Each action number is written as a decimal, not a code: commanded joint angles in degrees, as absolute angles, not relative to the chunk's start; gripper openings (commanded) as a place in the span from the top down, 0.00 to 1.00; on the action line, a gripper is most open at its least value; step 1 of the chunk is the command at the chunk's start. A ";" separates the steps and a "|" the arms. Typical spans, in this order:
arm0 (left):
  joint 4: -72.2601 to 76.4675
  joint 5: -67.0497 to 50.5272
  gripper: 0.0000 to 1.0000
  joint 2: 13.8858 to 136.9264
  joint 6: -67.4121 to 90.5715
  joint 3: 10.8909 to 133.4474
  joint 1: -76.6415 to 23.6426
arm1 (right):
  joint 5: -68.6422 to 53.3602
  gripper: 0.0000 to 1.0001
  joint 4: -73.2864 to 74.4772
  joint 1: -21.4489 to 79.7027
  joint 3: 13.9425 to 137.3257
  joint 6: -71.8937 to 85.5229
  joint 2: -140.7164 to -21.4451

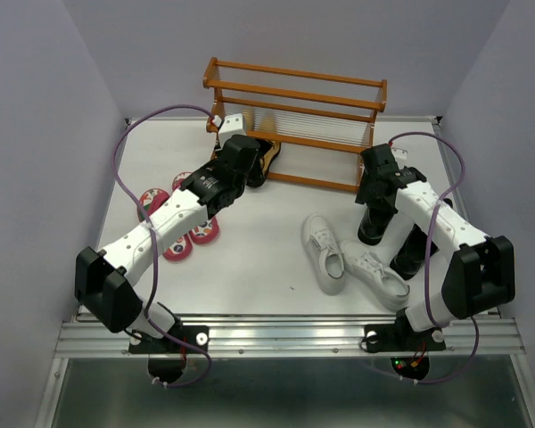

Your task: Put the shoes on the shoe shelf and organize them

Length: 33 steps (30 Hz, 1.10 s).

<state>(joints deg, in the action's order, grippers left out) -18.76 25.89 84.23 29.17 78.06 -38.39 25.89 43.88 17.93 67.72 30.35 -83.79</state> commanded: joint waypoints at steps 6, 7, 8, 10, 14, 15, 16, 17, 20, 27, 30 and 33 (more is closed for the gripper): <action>-18.63 26.10 0.45 78.31 30.94 73.57 -39.11 | 21.19 0.49 36.13 16.08 64.26 26.81 -88.68; -18.55 26.10 0.45 78.22 30.94 73.56 -39.11 | 20.83 0.52 35.86 16.08 63.90 26.81 -88.77; -18.63 26.10 0.45 78.14 30.94 73.56 -39.11 | 20.48 0.54 35.77 16.08 63.72 26.63 -88.68; -18.72 26.28 0.45 78.05 30.76 73.65 -39.11 | 19.69 0.56 35.68 16.08 63.37 26.37 -88.86; -18.81 26.10 0.45 78.40 30.59 74.09 -39.11 | 18.63 0.78 35.68 16.08 63.11 25.23 -89.21; -18.90 26.02 0.45 78.40 30.59 74.09 -39.11 | 18.63 0.86 35.77 16.08 63.11 25.22 -89.21; -18.90 26.02 0.45 78.31 30.59 74.09 -39.11 | 18.63 0.95 35.77 16.08 63.02 25.22 -88.43; -18.98 26.02 0.45 78.31 30.59 74.18 -39.11 | 19.15 0.99 35.86 16.08 63.02 25.40 -87.90; -19.07 25.84 0.45 78.22 30.67 74.27 -39.11 | 21.08 0.99 37.17 16.08 63.72 25.31 -85.09; -19.86 26.10 0.45 78.13 30.24 76.29 -39.11 | 26.19 0.99 43.06 16.08 69.25 22.59 -78.49; -20.82 26.63 0.45 78.31 29.45 78.04 -39.20 | 24.01 0.99 47.01 16.08 73.90 22.41 -76.38; -22.14 27.33 0.45 78.49 28.74 80.15 -39.11 | 20.49 0.99 49.91 16.08 75.67 22.59 -75.24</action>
<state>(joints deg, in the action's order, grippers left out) -21.30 25.36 80.12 30.17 75.64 -38.89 20.95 47.97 16.19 69.78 24.43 -79.02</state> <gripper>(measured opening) 0.549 0.056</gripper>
